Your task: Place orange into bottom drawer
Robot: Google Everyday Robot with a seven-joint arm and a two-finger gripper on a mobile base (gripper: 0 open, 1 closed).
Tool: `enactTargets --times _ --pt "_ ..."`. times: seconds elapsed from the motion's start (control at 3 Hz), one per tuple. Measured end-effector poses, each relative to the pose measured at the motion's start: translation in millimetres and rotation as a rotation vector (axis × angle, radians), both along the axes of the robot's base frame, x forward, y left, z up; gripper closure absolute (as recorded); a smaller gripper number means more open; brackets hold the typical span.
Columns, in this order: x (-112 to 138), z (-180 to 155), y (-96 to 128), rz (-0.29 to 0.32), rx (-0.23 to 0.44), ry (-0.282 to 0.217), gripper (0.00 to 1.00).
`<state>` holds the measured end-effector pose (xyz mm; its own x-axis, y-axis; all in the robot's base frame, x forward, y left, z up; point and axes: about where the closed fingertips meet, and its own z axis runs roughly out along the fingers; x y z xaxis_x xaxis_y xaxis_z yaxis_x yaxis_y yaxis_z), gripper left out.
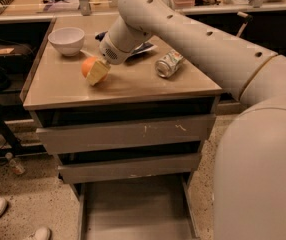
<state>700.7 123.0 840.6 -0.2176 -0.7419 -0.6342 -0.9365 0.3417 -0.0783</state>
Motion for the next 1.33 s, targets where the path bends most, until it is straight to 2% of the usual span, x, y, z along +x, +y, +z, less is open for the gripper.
enactTargets --times 0.33,0.67,1.0,1.33 --pt "-27.3 24.1 -6.6 -0.035 0.004 -0.065 1.0" --pt "-78.7 59.4 -22.8 -0.1 0.016 -0.142 1.0" --pt "-139.1 67.1 -43.0 -0.157 0.0 -0.157 1.0" --pt "-162.1 52.1 -61.4 -0.168 -0.058 -0.154 1.0"
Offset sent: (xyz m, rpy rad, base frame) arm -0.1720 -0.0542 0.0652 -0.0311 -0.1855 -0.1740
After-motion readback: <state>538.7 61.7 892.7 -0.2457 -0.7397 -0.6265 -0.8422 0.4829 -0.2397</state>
